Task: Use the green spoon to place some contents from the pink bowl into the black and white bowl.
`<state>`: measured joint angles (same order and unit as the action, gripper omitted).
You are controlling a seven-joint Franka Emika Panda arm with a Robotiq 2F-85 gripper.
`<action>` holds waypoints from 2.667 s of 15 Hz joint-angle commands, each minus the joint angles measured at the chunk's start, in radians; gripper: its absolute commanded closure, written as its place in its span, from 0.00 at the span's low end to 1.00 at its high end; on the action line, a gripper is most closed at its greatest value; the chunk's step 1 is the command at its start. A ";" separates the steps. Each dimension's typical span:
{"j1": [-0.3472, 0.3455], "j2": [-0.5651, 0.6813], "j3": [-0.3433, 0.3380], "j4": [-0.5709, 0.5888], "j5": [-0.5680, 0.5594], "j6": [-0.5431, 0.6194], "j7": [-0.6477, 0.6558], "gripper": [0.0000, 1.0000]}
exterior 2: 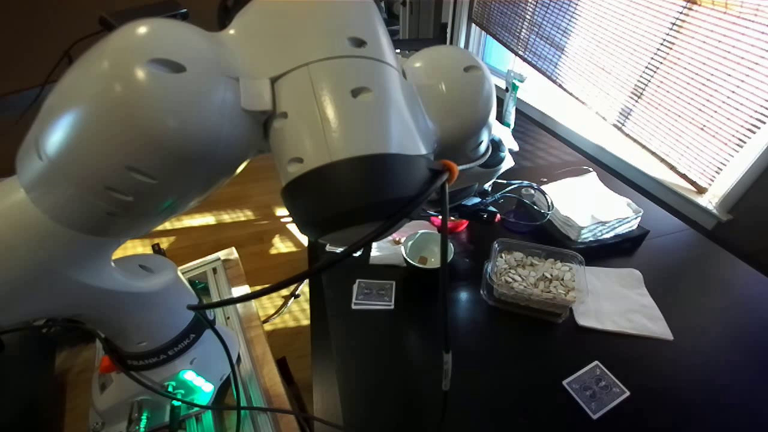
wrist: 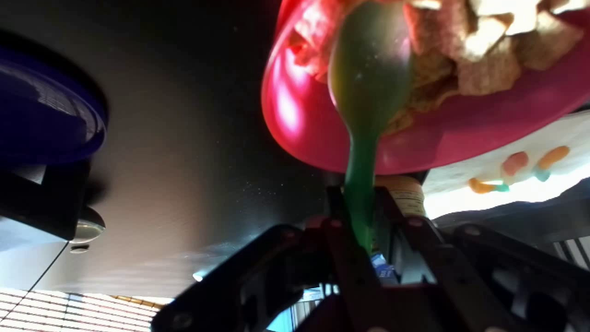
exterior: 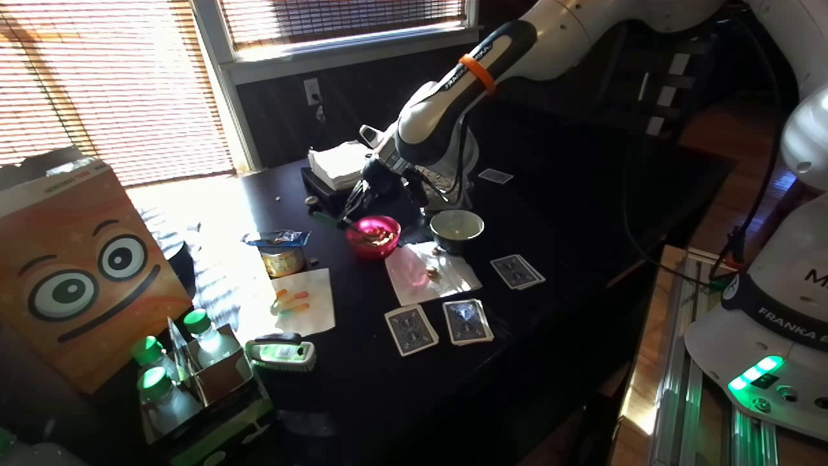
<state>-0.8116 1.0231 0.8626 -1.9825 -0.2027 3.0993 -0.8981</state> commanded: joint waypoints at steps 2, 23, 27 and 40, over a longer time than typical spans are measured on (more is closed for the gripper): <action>0.065 -0.012 -0.054 0.032 -0.021 0.000 0.026 0.95; 0.153 -0.126 -0.135 0.005 -0.009 -0.003 0.028 0.95; 0.158 -0.133 -0.140 0.007 -0.008 -0.012 0.032 0.95; 0.209 -0.154 -0.199 0.018 0.002 -0.029 0.054 0.95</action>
<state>-0.6274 0.9016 0.6942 -1.9581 -0.2024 3.0880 -0.8763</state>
